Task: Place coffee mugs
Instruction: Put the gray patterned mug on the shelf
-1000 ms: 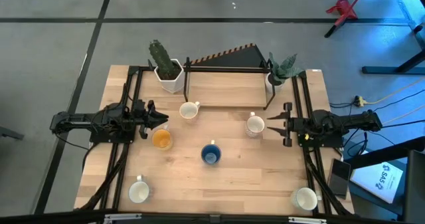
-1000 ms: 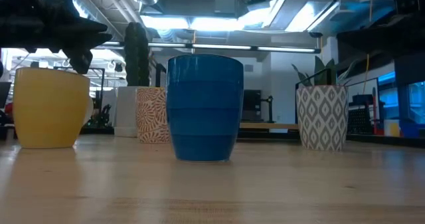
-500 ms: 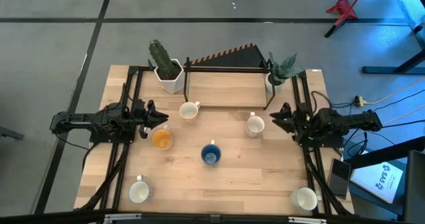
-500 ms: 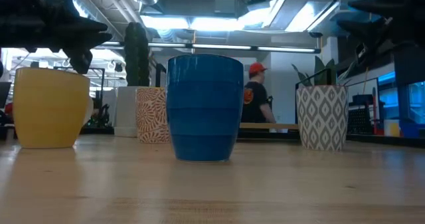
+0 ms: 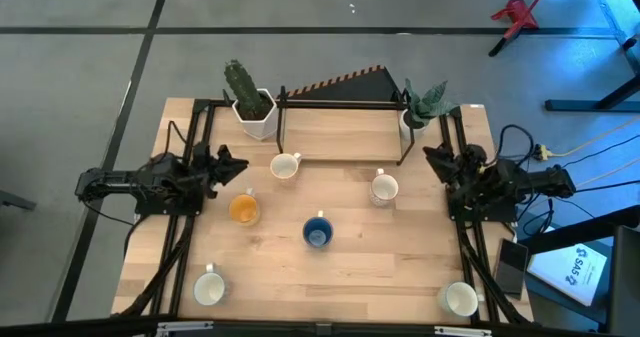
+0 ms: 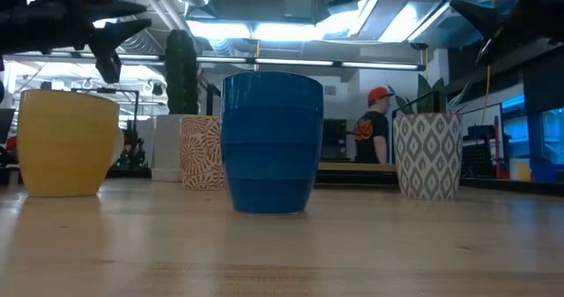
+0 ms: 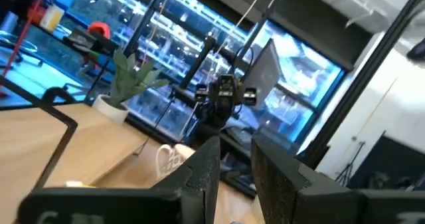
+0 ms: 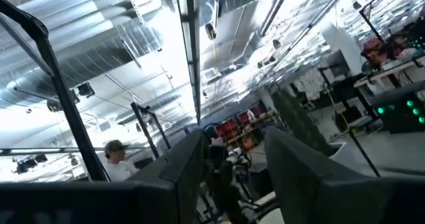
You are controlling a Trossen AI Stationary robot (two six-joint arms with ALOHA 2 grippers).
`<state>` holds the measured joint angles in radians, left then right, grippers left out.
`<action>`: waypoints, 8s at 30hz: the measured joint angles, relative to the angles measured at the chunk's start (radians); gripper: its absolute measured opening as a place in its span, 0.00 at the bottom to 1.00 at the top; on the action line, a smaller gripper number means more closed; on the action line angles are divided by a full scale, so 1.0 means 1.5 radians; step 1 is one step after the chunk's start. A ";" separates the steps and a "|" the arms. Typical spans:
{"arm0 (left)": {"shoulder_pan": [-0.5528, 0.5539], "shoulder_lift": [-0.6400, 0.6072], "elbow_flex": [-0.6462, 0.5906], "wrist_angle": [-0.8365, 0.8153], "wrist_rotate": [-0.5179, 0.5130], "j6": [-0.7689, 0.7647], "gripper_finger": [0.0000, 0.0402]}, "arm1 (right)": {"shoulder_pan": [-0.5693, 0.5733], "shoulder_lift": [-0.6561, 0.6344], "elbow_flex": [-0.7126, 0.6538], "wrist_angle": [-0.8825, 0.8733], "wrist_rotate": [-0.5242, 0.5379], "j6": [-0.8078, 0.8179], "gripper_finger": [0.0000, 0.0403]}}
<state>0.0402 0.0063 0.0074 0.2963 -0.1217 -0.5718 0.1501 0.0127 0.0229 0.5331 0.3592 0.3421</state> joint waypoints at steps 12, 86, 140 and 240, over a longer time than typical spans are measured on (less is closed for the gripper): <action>0.000 0.000 0.061 0.283 -0.139 0.006 0.20 | 0.000 0.189 0.284 -0.016 -0.001 -0.331 0.37; 0.000 0.356 0.497 -0.255 -0.086 0.126 0.20 | -0.179 0.964 0.671 -0.902 -0.182 -0.620 0.62; 0.000 0.355 0.497 -0.263 -0.088 0.124 0.20 | -0.310 1.246 1.204 -1.125 -0.274 -0.743 0.00; 0.000 0.278 0.497 -0.292 -0.158 0.139 0.20 | -0.371 0.932 1.105 -1.098 -0.278 -0.657 0.00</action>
<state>0.0402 0.4229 0.7536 -0.1421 -0.3592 -0.3626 -0.4061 1.4103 1.6812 -1.1134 -0.0581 -0.6427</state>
